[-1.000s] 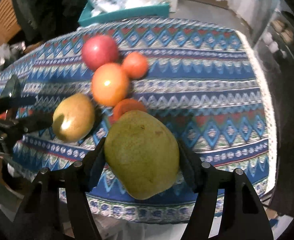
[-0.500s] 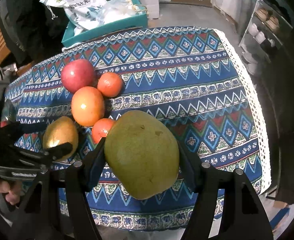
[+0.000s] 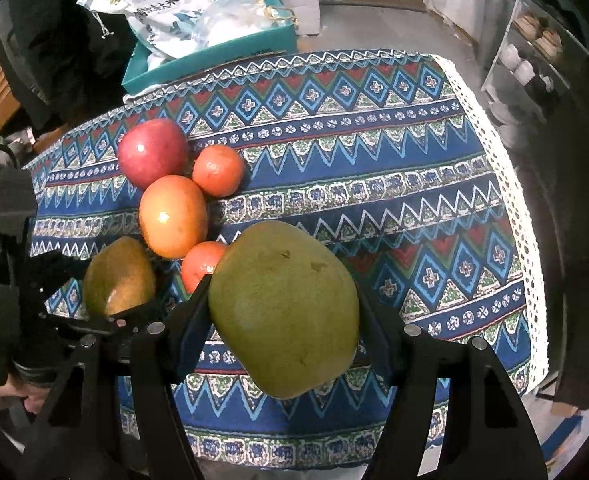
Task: Organize fruits
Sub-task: 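Lift the green mango with the right gripper while the left gripper lifts the yellow pear, then carry the yellow pear over the green bowl with the left gripper while the right gripper carries the mango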
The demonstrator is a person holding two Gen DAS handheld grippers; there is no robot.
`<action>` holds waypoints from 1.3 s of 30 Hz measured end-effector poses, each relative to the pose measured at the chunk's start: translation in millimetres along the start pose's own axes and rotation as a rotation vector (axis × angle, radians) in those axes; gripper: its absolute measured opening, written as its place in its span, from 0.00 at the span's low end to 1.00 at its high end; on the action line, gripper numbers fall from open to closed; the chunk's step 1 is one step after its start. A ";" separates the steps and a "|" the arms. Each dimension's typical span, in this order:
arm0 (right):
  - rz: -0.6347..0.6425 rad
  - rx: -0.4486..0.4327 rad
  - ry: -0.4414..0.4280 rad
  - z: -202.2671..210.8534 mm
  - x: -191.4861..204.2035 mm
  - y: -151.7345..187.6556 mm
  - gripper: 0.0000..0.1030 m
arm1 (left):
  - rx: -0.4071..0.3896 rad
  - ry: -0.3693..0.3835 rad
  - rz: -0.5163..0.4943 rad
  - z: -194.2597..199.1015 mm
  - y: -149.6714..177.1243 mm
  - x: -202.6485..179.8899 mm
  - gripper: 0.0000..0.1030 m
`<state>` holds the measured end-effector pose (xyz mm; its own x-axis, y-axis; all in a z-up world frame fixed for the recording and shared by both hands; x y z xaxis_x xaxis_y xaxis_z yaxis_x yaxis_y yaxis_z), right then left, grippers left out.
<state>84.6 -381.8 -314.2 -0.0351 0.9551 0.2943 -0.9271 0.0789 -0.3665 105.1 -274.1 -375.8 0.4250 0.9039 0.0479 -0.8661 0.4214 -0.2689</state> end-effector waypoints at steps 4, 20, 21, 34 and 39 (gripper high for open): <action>0.013 -0.007 0.003 1.1 2.4 -1.0 0.65 | -0.005 -0.010 -0.013 3.9 3.2 0.1 0.75; 0.064 -0.074 -0.007 24.3 24.2 -16.5 0.65 | -0.113 -0.015 0.006 75.6 6.3 23.8 0.75; 0.067 -0.079 -0.009 26.1 26.2 -17.4 0.65 | -0.122 -0.016 0.006 80.0 5.4 24.8 0.75; 0.129 -0.175 -0.040 64.0 61.9 -36.2 0.65 | -0.256 -0.022 0.026 147.1 -7.1 37.7 0.75; 0.163 -0.220 -0.061 83.6 82.4 -43.3 0.65 | -0.309 -0.029 0.037 171.0 -10.4 44.7 0.75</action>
<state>90.7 -330.4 -200.4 -0.2059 0.9417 0.2662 -0.8043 -0.0078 -0.5942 88.1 -225.7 -206.3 0.3826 0.9220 0.0590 -0.7578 0.3497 -0.5509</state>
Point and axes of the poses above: each gripper's, at about its wrist camera, not at the fingertips, and z roughly against the way its jaws point, x to its left, y to its underside, the point moved 10 cm from there along -z, roughly the way its jaws point, and after that the axes turned 11 degrees about -y, right-handed, at the moved point
